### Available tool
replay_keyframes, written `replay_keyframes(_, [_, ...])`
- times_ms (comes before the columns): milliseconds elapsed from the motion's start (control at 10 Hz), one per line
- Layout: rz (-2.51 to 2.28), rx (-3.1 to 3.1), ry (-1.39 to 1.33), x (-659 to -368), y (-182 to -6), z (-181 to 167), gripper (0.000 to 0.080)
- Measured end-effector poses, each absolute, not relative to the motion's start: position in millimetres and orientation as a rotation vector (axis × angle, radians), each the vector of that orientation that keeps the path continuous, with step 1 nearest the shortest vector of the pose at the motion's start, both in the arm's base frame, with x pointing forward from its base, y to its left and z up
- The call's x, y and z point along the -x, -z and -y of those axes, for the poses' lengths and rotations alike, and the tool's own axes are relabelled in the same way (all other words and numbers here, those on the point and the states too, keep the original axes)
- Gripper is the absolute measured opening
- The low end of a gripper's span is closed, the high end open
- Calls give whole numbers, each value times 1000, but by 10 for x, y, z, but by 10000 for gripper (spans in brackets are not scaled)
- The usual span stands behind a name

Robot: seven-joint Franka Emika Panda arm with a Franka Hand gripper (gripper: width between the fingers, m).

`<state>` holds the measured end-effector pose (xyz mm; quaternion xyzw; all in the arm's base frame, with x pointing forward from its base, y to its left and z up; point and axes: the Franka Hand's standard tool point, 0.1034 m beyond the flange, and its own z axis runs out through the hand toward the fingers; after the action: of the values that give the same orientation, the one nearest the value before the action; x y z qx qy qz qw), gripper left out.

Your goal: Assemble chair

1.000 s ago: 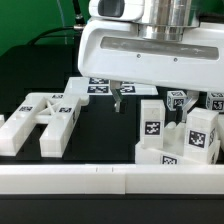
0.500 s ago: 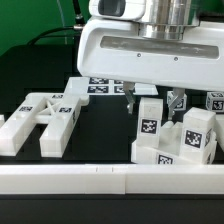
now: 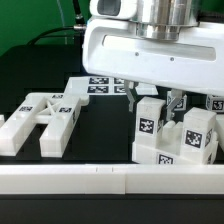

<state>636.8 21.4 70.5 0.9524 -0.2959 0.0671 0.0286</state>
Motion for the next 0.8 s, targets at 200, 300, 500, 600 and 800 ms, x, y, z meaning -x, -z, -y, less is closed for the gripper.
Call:
replay_keyframes(200, [1156, -2858, -190, -6343, -703, -188, 294])
replay_keyframes(300, [1234, -2824, -175, -6321, -701, -167, 294])
replay_keyframes(500, [1383, -2749, -157, -6280, -695, -134, 294])
replay_keyframes(600, [1414, -2729, -154, -6265, -699, -122, 294])
replay_keyframes(800, [1412, -2729, -153, -6262, -686, -118, 374])
